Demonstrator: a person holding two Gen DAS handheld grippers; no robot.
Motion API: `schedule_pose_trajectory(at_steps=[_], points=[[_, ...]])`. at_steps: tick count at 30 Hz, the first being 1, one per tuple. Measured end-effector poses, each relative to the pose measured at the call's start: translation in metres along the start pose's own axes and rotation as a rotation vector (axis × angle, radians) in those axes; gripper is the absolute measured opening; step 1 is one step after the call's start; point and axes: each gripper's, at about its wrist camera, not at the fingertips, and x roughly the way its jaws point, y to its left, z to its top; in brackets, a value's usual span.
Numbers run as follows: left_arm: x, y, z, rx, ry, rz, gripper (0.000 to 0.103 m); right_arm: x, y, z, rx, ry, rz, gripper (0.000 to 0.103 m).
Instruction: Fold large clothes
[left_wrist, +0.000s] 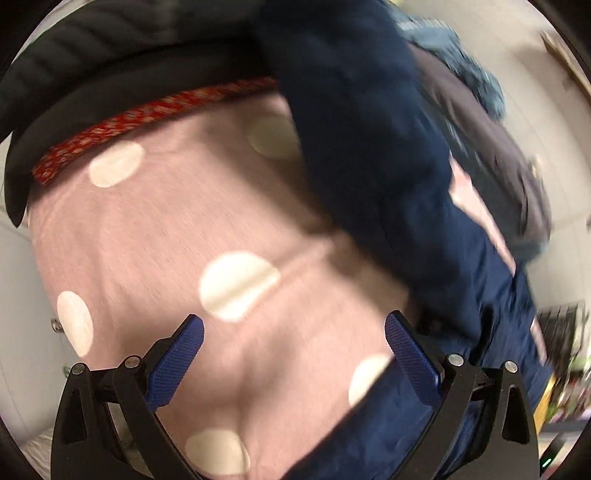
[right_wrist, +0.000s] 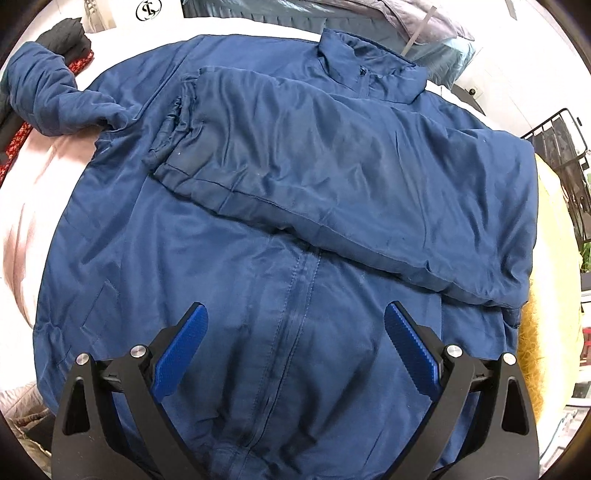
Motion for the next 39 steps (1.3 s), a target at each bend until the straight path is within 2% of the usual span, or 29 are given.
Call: schedule_pose_trajectory(at_steps=[2, 7, 10, 14, 17, 18, 20, 21, 22, 24, 25, 26, 27, 29, 34, 39], points=[[-0.007, 0.009, 0.017, -0.052, -0.034, -0.022, 0.096, -0.003, 0.000, 0.001, 0.008, -0.001, -0.004, 0.095], [-0.025, -0.009, 0.065, -0.097, -0.132, -0.079, 0.096, -0.007, -0.006, 0.007, 0.042, -0.010, -0.014, 0.095], [-0.028, -0.023, 0.097, -0.130, -0.143, -0.137, 0.097, -0.007, -0.009, 0.010, 0.060, -0.007, -0.015, 0.095], [-0.012, -0.045, 0.127, -0.126, -0.121, -0.100, 0.097, -0.008, -0.012, 0.010, 0.087, 0.000, -0.017, 0.095], [-0.001, -0.061, 0.141, -0.136, -0.126, -0.126, 0.097, -0.010, -0.016, 0.008, 0.102, 0.000, -0.034, 0.095], [0.003, -0.065, 0.144, -0.125, -0.138, -0.113, 0.097, -0.010, -0.018, 0.006, 0.113, 0.003, -0.041, 0.095], [0.014, -0.070, 0.151, -0.096, -0.147, -0.011, 0.096, -0.009, -0.023, 0.004, 0.135, 0.011, -0.047, 0.095], [0.021, -0.067, 0.151, -0.095, -0.144, 0.013, 0.095, -0.009, -0.026, 0.002, 0.149, 0.014, -0.050, 0.095], [0.025, -0.063, 0.151, -0.096, -0.143, 0.020, 0.092, -0.010, -0.028, 0.001, 0.160, 0.014, -0.053, 0.095], [0.031, -0.054, 0.151, -0.090, -0.136, 0.033, 0.066, -0.011, -0.032, 0.000, 0.180, 0.013, -0.060, 0.095], [0.033, -0.047, 0.149, -0.084, -0.132, 0.042, 0.059, -0.011, -0.034, 0.000, 0.186, 0.014, -0.062, 0.095], [0.033, -0.042, 0.148, -0.085, -0.132, 0.044, 0.042, -0.011, -0.035, -0.001, 0.191, 0.015, -0.064, 0.095], [0.032, -0.029, 0.144, -0.099, -0.129, 0.040, 0.033, -0.010, -0.035, 0.000, 0.195, 0.017, -0.065, 0.095], [0.029, -0.005, 0.135, -0.149, -0.133, 0.006, 0.022, -0.009, -0.034, 0.002, 0.197, 0.022, -0.063, 0.095], [0.021, 0.048, 0.104, -0.254, -0.138, 0.000, 0.017, -0.011, -0.023, 0.012, 0.164, 0.009, -0.054, 0.095], [0.048, 0.076, 0.068, -0.314, -0.046, 0.045, 0.016, -0.016, -0.017, 0.022, 0.140, -0.007, -0.034, 0.095]])
